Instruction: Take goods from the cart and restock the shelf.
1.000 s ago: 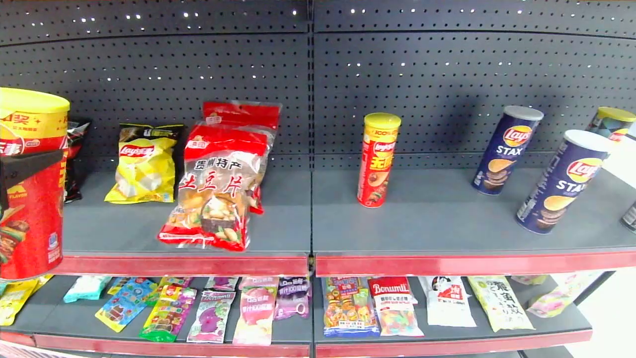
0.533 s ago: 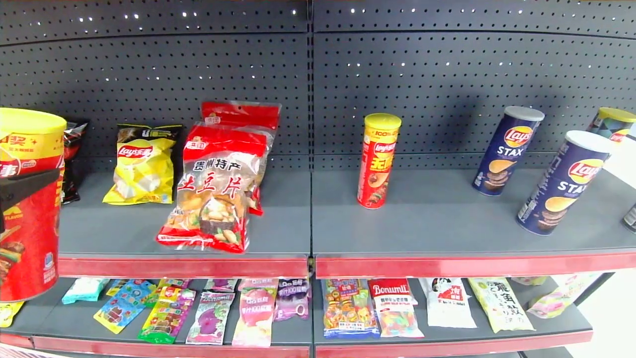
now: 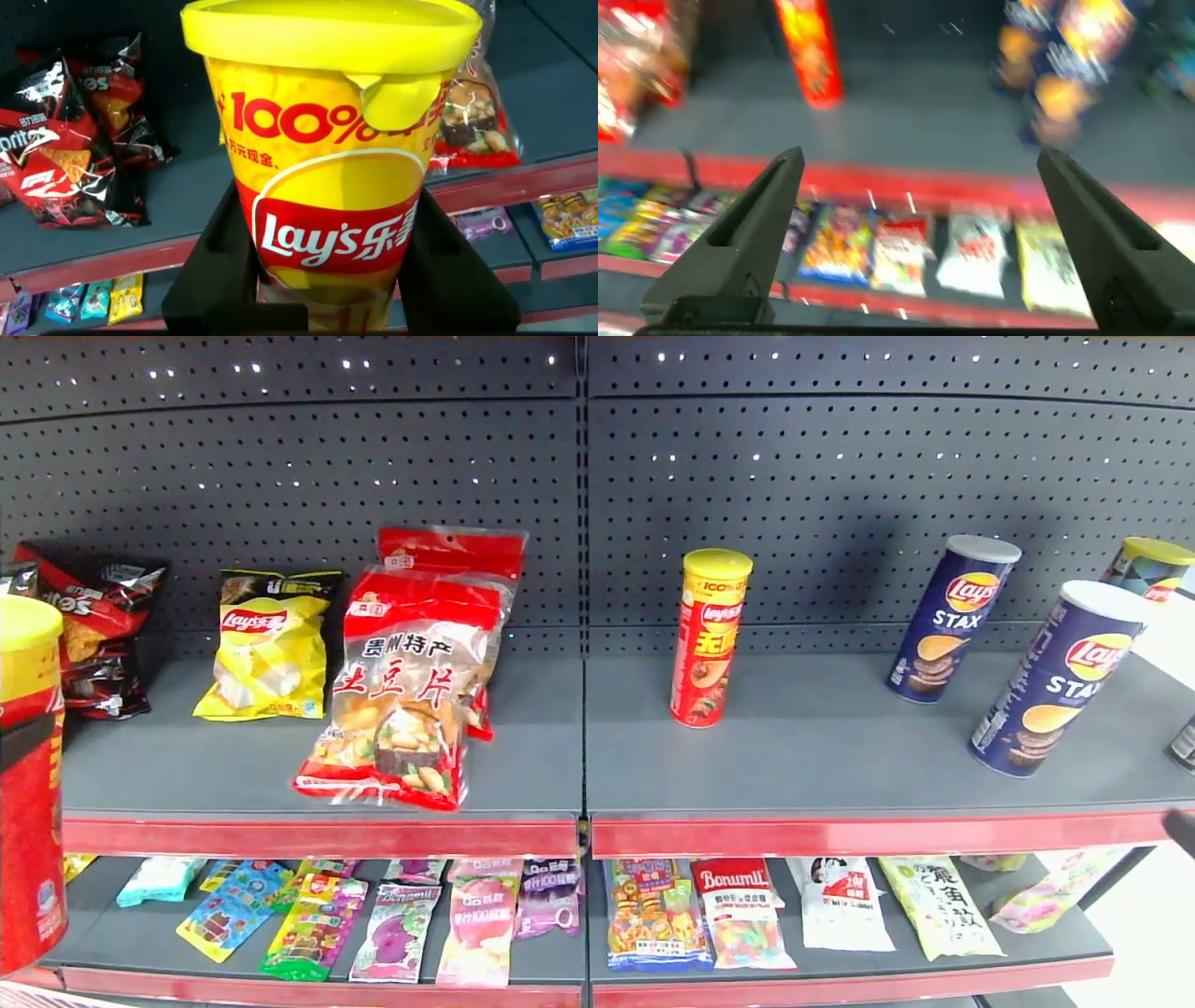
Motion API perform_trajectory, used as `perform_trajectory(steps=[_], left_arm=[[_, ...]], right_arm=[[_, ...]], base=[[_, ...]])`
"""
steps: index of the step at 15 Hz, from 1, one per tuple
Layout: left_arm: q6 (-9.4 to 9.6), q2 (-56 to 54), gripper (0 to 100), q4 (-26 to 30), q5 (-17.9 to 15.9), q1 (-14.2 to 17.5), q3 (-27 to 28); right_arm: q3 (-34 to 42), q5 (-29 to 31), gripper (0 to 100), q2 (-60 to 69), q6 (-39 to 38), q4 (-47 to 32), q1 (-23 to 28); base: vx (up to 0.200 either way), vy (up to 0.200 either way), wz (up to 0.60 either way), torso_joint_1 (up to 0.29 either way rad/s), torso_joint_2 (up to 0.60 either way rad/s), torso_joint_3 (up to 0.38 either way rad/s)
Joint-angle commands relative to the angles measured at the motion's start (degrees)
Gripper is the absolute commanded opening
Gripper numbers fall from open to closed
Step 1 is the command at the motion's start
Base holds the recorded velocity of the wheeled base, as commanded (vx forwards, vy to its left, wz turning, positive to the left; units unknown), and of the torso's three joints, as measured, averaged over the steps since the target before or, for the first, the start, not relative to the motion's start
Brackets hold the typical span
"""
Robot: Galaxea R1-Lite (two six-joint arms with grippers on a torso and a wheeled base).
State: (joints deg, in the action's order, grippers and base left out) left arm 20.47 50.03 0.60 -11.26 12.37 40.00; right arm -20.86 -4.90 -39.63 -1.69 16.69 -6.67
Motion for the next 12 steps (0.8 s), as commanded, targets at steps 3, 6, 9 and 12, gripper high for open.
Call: perform_trajectory(steps=[3, 6, 9, 12], left_arm=[[-0.34, -4.85, 0, 0.02, 0.1, 0.02, -3.87], [-0.34, -6.35, 0, 0.02, 0.1, 0.02, -5.46], [-0.17, -5.91, 0, 0.11, 0.19, 0.02, -5.63], [-0.17, -6.17, 0, 0.02, 1.51, 0.02, -7.21]], right_arm=[[-18.17, -4.24, 100, -45.71, 3.45, 19.96, -11.61], [-24.58, -4.94, 100, -53.62, 3.98, 19.96, -11.44], [-26.95, -5.91, 100, -57.66, 3.89, 19.96, -11.96], [-29.5, -5.82, 100, -61.71, 3.63, 20.31, -13.11]], base=[[0.0, 0.0, 0.0, 0.0, 0.0, 0.0], [0.0, 0.0, 0.0, 0.0, 0.0, 0.0], [0.0, 0.0, 0.0, 0.0, 0.0, 0.0], [0.0, 0.0, 0.0, 0.0, 0.0, 0.0]])
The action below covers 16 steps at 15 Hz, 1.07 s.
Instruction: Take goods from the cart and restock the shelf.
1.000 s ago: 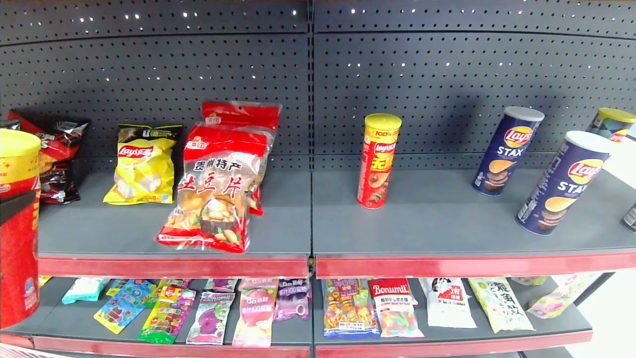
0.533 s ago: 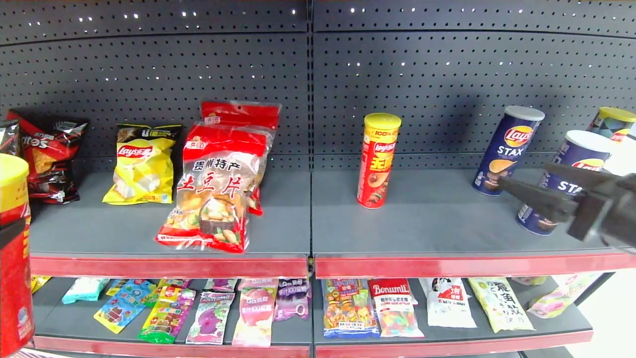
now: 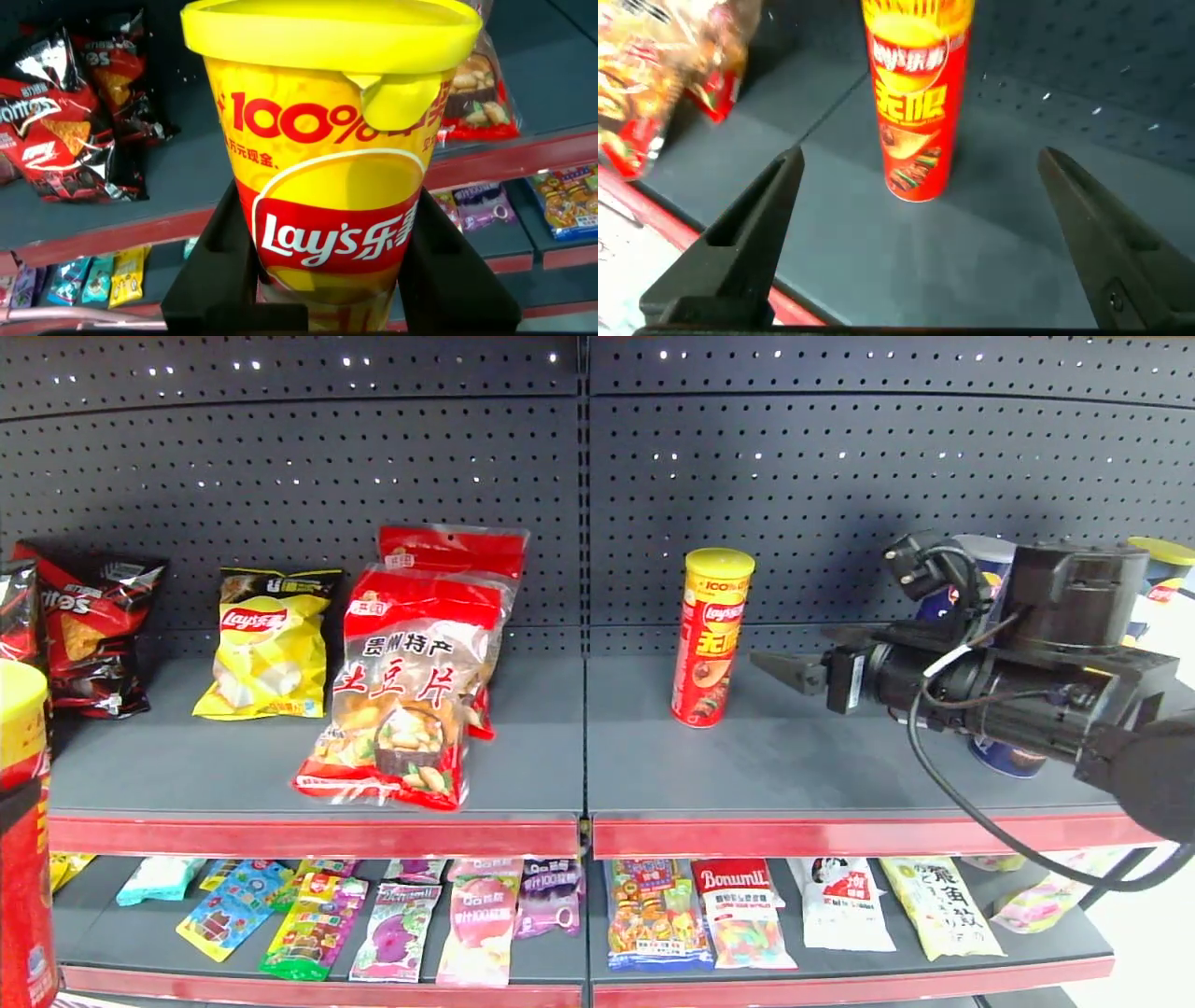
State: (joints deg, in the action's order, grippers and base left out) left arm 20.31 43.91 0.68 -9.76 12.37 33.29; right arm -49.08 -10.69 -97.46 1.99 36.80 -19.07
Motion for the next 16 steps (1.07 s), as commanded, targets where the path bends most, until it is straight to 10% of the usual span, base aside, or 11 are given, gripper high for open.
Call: perform_trajectory(steps=[1, 16], left_arm=[[-0.01, -0.14, 0, -0.07, 0.01, 0.02, -0.69], [-0.01, 0.21, 0, 0.11, -0.43, -0.07, -1.04]], right_arm=[[-2.16, 0.06, 100, -5.02, -0.76, 0.2, -1.24], [-18.6, 5.07, 100, -17.32, -1.2, 0.29, -2.99]], base=[[0.0, 0.0, 0.0, 0.0, 0.0, 0.0], [0.0, 0.0, 0.0, 0.0, 0.0, 0.0]])
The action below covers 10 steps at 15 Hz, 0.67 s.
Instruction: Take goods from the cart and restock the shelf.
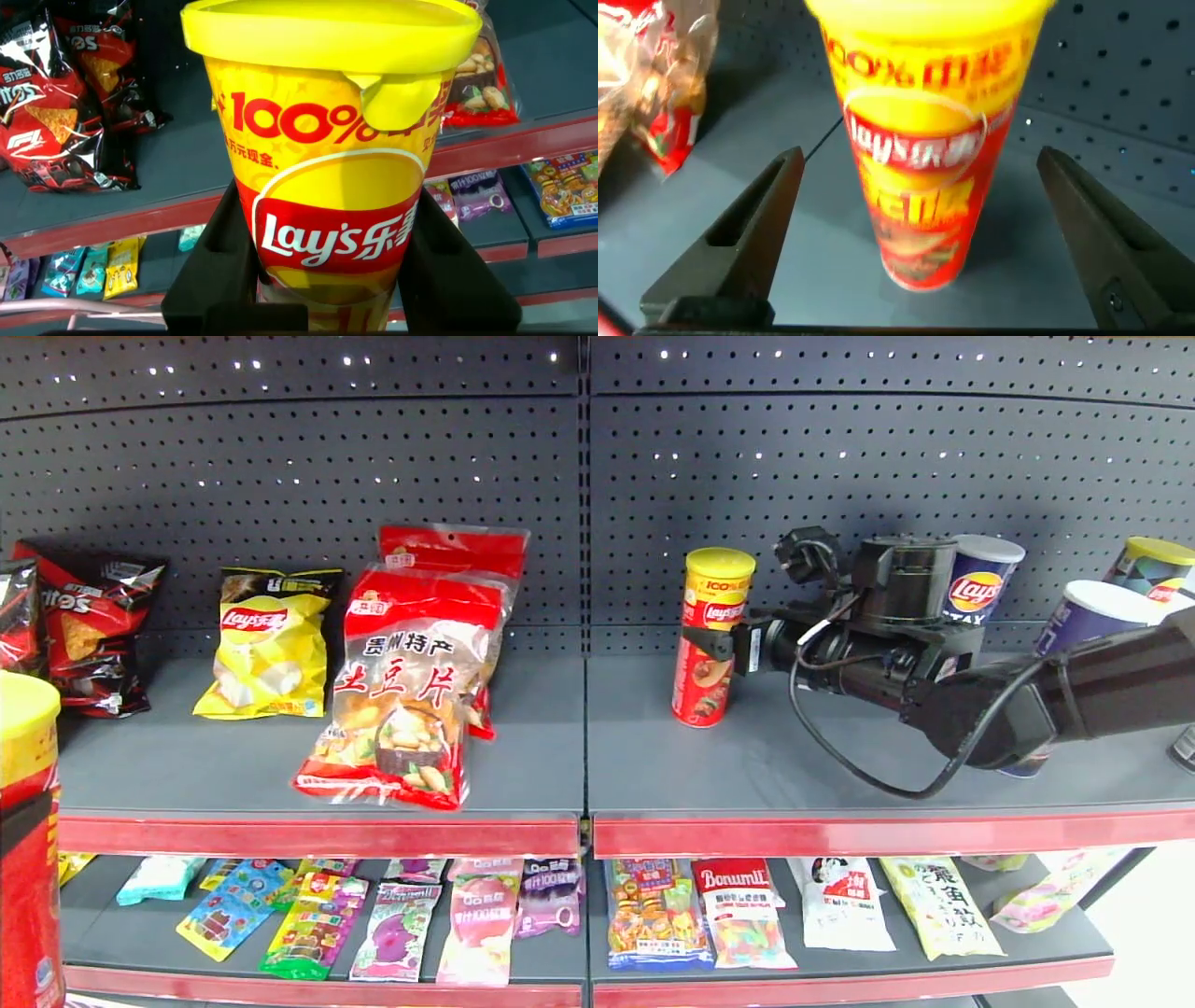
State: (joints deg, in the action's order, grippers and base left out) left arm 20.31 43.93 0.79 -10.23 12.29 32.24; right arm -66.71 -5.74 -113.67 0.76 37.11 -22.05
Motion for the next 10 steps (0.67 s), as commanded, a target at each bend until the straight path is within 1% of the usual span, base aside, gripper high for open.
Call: perform_trajectory(steps=[1, 10], left_arm=[[-0.01, 0.27, 0, 0.0, 0.03, 0.02, 0.01], [0.08, 0.54, 0, 0.0, -0.06, -0.25, -0.69]], right_arm=[[-1.94, 0.47, 100, -1.65, 0.04, -0.02, -0.01], [-5.1, 1.44, 100, -4.64, 0.04, -0.11, 0.08]], base=[[0.0, 0.0, 0.0, 0.0, 0.0, 0.0], [0.0, 0.0, 0.0, 0.0, 0.0, 0.0]])
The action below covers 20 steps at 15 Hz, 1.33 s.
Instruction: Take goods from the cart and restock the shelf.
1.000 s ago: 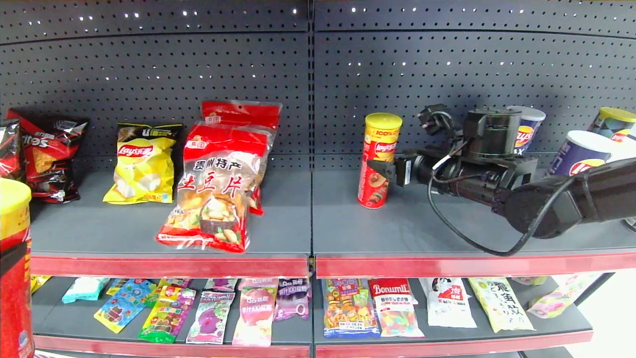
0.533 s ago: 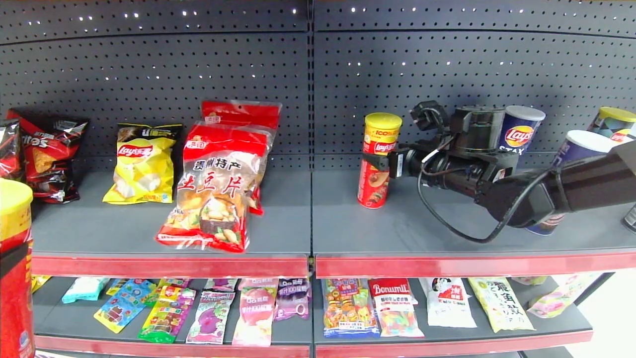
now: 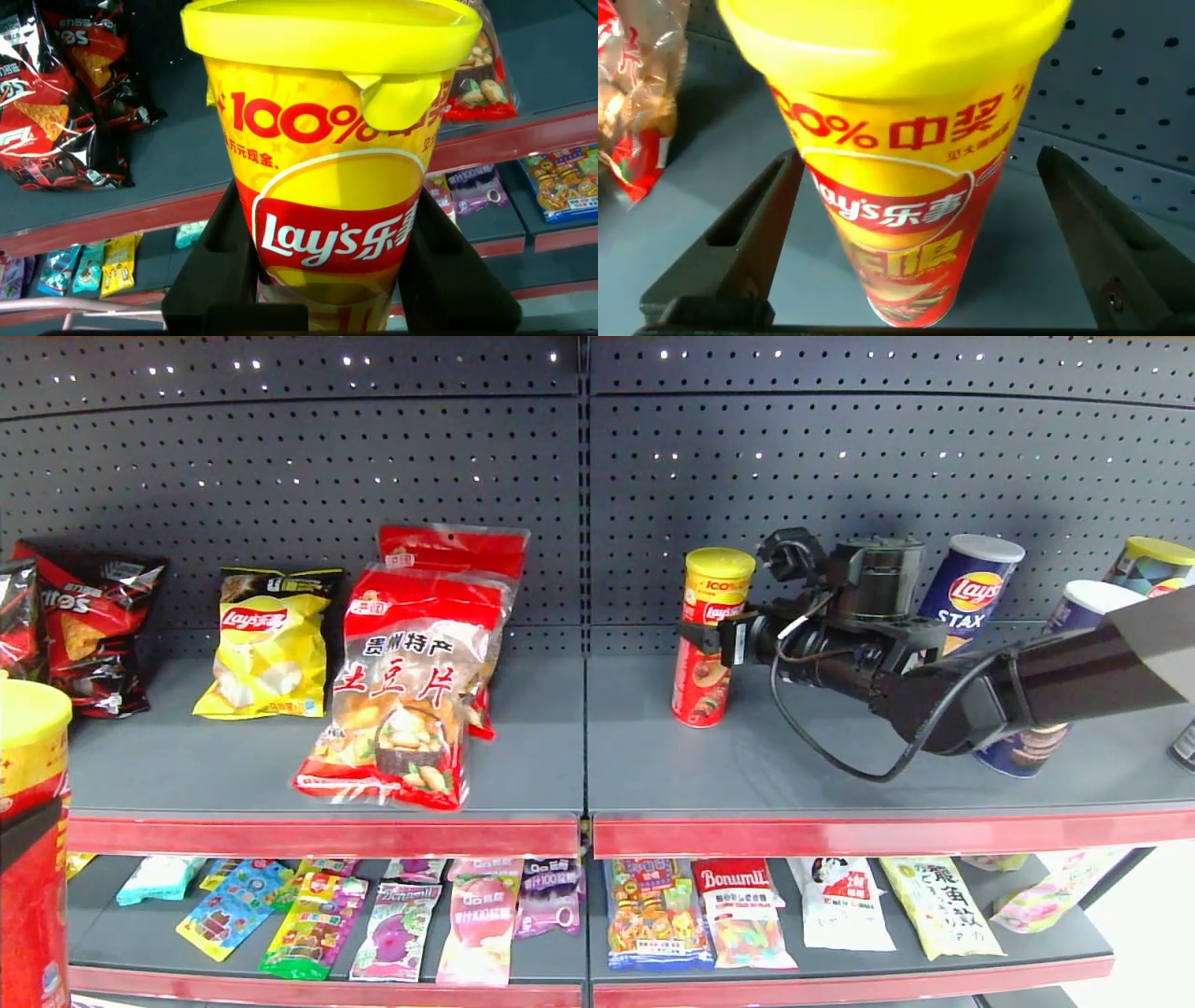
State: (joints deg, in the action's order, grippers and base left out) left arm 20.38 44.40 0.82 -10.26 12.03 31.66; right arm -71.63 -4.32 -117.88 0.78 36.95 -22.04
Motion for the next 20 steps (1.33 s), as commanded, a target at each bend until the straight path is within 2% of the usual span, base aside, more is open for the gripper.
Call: perform_trajectory(steps=[1, 12, 20], left_arm=[[0.01, 0.07, 0, -0.03, -0.02, 0.01, -0.11], [0.1, -0.01, 0, -0.03, -0.02, 0.01, -0.02], [0.89, -0.01, 0, -0.03, -0.02, 0.01, -0.02]], right_arm=[[-0.44, 0.36, 100, -0.59, 0.01, 0.05, 0.07], [-2.11, 1.68, 100, -1.56, -0.08, 0.05, -0.11], [-2.72, 2.38, 100, -2.35, -0.08, 0.14, -0.11]], base=[[0.0, 0.0, 0.0, 0.0, 0.0, 0.0], [0.0, 0.0, 0.0, 0.0, 0.0, 0.0], [0.0, 0.0, 0.0, 0.0, 0.0, 0.0]])
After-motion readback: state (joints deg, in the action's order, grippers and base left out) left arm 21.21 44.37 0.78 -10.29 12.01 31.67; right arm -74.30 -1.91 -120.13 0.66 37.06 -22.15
